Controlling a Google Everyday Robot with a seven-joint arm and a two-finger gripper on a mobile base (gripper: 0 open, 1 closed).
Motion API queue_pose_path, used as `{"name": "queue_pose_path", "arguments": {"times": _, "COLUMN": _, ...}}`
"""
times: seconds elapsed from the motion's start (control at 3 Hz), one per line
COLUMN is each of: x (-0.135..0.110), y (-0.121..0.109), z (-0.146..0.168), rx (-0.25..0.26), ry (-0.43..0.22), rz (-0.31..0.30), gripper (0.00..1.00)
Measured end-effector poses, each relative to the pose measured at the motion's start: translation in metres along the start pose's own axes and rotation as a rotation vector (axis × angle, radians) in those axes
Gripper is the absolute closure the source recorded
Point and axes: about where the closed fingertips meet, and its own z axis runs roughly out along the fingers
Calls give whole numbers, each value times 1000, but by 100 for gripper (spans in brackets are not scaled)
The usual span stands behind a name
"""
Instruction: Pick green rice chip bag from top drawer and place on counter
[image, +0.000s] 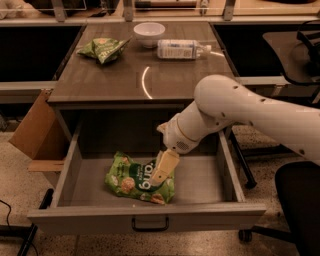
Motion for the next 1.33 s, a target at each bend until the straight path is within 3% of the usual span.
{"name": "queue_pose_path", "arguments": {"times": 0.67, "x": -12, "y": -6, "z": 53, "rx": 49, "ry": 0, "rz": -73, "gripper": 0}}
{"name": "queue_pose_path", "arguments": {"times": 1.33, "x": -18, "y": -13, "z": 98, "rx": 52, "ry": 25, "rz": -96, "gripper": 0}}
